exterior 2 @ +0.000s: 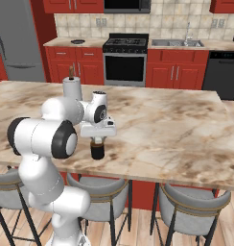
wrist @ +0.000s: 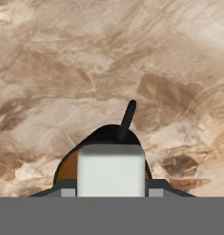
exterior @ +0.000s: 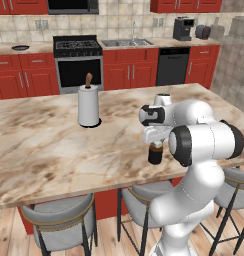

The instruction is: Pick up the marshmallow and place it in the cup of hot chocolate on the dining counter.

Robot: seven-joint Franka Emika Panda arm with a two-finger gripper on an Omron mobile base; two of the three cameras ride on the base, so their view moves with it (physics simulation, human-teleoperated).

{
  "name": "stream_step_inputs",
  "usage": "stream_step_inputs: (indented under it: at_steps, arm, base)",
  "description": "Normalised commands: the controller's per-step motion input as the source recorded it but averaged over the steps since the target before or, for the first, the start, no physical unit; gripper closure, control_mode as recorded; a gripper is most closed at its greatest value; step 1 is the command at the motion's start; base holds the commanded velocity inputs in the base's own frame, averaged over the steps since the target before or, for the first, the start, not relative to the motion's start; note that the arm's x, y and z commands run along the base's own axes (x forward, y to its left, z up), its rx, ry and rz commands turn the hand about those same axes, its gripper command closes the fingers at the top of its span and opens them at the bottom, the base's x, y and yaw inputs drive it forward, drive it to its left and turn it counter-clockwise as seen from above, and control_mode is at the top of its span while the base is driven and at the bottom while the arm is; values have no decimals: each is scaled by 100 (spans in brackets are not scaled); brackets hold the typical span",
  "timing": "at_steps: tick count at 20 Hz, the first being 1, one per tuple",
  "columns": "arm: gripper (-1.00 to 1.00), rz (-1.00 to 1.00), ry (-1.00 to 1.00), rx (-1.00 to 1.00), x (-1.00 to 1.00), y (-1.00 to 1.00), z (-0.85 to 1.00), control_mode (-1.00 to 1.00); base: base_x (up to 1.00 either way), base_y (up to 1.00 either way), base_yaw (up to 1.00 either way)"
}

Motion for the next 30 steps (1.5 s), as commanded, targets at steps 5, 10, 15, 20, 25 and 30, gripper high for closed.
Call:
stream_step_inputs:
  at_steps: [5, 10, 15, 20, 25, 30]
  arm:
    - [-100, 1, -6, 0, 0, 0, 0, -100]
    - [-100, 2, -16, 1, -6, 0, 26, -100]
    - [-100, 0, -30, 2, -38, 0, 93, -100]
    - [-100, 0, -34, 0, -47, 0, 97, -100]
    - [-100, 0, -31, 0, -85, 0, 98, -100]
    - [-100, 0, -46, 0, -100, 17, 78, -100]
  base:
    - [0, 0, 0]
    - [0, 0, 0]
    - [0, 0, 0]
    - [0, 0, 0]
    - [0, 0, 0]
    - [0, 0, 0]
